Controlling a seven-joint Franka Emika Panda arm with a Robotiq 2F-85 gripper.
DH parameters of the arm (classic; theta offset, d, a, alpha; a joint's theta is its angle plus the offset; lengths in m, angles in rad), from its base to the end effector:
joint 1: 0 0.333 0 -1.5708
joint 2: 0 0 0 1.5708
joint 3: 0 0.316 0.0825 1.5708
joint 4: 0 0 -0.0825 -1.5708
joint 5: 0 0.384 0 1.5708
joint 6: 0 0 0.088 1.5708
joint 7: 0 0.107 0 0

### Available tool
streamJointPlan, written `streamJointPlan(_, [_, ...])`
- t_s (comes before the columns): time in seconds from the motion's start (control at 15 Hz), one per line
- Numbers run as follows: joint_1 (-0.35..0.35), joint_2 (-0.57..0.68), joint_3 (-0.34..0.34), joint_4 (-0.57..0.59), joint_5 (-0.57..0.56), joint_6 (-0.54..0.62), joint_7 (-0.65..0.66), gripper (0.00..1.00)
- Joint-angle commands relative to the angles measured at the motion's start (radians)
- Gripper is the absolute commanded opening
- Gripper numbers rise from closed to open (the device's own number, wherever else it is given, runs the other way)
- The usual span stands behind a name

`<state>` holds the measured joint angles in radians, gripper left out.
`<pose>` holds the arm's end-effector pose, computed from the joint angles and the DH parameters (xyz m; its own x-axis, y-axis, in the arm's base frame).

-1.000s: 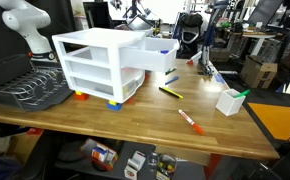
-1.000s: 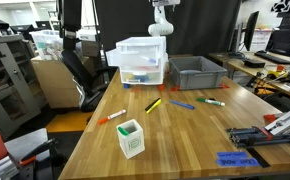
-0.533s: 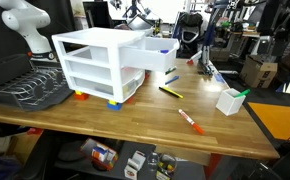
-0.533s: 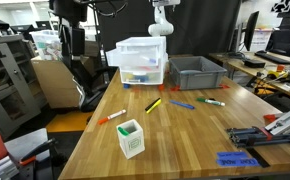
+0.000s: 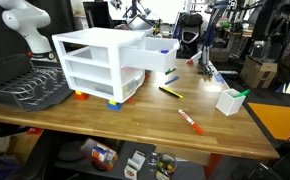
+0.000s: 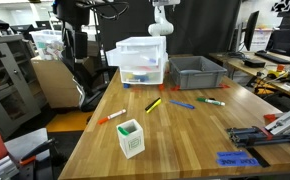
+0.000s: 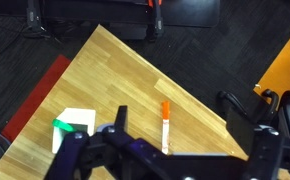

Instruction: Move the pen holder to the middle of the table

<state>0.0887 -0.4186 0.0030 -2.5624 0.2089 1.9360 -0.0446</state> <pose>0.3763 0.0489 0.3948 0.9770 0.0588 -0.2048 0.0210 -0.9830 -0.1824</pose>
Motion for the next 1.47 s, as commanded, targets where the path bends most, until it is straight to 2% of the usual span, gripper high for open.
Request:
streamJointPlan(0.0, [-0.014, 0.071, 0.047, -0.030, -0.043, 0.146, 0.042, 1.00])
streamJointPlan(0.33, [-0.025, 0.201, 0.059, -0.065, -0.127, 0.380, 0.116, 1.00])
streamJointPlan(0.53, [-0.037, 0.283, 0.052, -0.062, -0.186, 0.471, 0.168, 1.00])
streamJointPlan(0.93, [-0.059, 0.423, 0.028, -0.053, -0.242, 0.582, 0.277, 1.00])
streamJointPlan(1.4, [-0.059, 0.542, -0.007, -0.018, -0.244, 0.662, 0.304, 1.00])
